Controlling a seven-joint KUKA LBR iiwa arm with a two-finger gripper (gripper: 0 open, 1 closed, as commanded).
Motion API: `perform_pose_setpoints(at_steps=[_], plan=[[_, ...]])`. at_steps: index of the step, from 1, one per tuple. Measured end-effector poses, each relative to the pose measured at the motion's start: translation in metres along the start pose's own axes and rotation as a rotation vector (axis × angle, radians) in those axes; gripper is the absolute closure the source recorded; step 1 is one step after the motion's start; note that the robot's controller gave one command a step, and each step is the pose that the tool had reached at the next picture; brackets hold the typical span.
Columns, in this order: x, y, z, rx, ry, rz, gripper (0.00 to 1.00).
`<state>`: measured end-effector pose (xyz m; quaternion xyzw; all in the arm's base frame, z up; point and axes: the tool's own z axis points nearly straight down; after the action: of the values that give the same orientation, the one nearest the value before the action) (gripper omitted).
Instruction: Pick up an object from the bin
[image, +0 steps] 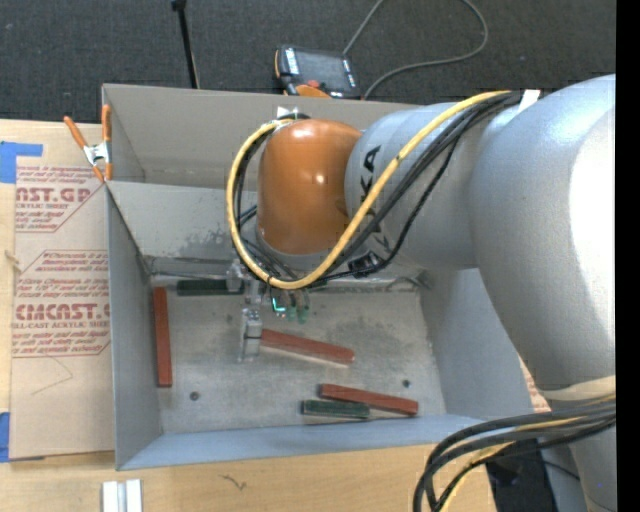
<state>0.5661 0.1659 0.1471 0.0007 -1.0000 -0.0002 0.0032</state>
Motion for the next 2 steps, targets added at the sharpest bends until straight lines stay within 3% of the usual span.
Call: perform_pose_setpoints(at_steps=[1,2], plan=[[0.045,-0.061,0.082,0.003,0.003,0.103,0.0],[0.012,-0.113,0.077,0.0,-0.009,0.081,0.0]])
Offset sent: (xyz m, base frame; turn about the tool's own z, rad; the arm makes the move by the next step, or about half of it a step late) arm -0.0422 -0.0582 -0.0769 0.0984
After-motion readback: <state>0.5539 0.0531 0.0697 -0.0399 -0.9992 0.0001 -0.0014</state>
